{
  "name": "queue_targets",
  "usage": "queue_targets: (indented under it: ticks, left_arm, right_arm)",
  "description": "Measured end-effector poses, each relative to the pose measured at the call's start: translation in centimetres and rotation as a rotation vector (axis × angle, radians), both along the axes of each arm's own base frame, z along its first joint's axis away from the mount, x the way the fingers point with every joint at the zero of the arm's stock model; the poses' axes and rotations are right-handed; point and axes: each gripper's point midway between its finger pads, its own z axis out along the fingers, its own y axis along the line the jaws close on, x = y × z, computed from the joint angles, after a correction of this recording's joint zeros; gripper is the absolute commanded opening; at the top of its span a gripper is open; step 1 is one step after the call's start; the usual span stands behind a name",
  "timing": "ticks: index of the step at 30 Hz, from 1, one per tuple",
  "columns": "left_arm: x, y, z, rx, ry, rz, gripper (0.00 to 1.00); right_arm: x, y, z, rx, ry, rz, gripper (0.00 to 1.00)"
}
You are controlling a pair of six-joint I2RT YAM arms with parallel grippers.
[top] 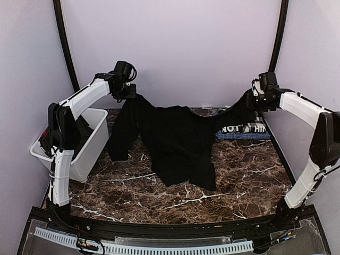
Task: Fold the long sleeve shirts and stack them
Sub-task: Adjust the crumpled shirt at the center of the board.
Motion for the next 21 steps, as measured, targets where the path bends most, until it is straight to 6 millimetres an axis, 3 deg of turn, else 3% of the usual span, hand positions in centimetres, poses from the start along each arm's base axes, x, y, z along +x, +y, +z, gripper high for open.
queue_targets:
  ticks: [4,7,10,12,16,20,21]
  left_arm:
    - [1.4,-1.0,-3.1,-0.008,0.028,-0.017,0.06]
    - [2.0,-1.5,-5.7,-0.013,0.062,-0.024,0.30]
    - [2.1,-1.7,-7.1,-0.025,0.088,-0.030,0.44]
    - [2.1,-1.9,-7.0,-0.043,0.092,-0.037,0.62]
    - [2.4,-2.5,-5.4,-0.090,0.068,-0.056,0.81]
    - [2.2,-3.0,-4.7,-0.126,0.071,-0.073,0.88]
    - [2.0,-3.1,-4.6,-0.132,0.076,-0.076,0.89]
  right_arm:
    - [-1.0,1.8,-2.0,0.008,0.048,0.045,0.35]
    - [-1.8,2.8,-3.4,0.006,0.083,0.069,0.45]
    - [-2.6,3.9,-4.4,0.001,0.113,0.094,0.55]
    - [-3.1,4.6,-4.5,-0.006,0.123,0.113,0.63]
    - [-4.2,6.5,-4.3,-0.008,0.122,0.154,0.80]
    - [-5.9,8.9,-4.0,-0.007,0.117,0.206,0.98]
    - [-6.3,9.4,-4.1,-0.003,0.120,0.212,0.99]
